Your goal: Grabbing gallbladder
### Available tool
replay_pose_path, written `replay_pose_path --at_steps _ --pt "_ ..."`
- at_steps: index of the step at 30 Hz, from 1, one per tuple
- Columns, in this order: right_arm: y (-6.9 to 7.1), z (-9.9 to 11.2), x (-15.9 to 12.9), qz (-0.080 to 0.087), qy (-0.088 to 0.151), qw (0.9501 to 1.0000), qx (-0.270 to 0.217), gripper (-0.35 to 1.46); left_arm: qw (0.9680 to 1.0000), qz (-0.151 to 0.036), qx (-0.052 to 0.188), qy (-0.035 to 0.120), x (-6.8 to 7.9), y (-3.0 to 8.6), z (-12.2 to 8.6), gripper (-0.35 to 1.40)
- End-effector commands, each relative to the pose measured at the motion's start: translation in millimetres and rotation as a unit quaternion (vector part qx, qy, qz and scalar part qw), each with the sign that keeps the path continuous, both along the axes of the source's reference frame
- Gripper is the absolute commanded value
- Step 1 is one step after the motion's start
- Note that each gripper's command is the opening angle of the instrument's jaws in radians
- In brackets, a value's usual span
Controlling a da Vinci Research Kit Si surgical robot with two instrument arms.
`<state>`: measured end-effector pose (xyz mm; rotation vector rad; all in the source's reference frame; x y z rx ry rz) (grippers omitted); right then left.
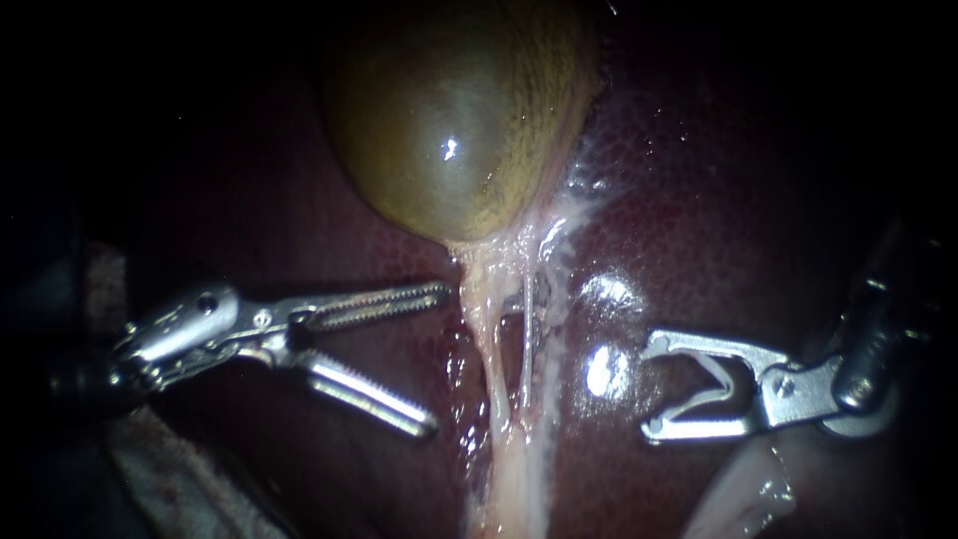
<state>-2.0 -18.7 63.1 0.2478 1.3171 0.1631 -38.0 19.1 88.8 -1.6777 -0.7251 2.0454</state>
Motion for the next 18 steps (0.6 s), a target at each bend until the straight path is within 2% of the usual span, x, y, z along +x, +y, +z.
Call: replay_pose_path --at_steps 1,4,9,13,18 --pt "0.0 0.0 0.0 0.0 0.0 1.0 0.0 0.6 1.0 0.0 0.0 0.0 0.0 0.0 0.0 1.23" --pt "0.0 0.0 0.0 0.001 0.0 1.0 0.003 0.6 1.0 -0.001 0.0 0.001 0.0 0.0 0.0 1.23" --pt "0.0 0.0 0.0 0.001 0.0 1.0 0.003 0.6 0.9997 -0.012 0.018 0.008 0.0 0.2 0.1 1.23" --pt "0.0 0.0 0.0 0.001 0.0 1.0 0.003 0.6 0.9975 -0.036 0.057 0.021 0.0 0.4 0.4 1.25" --pt "0.0 0.0 0.0 0.001 0.0 1.0 0.006 0.6 0.9915 -0.068 0.104 0.039 0.3 0.8 1.1 1.25"
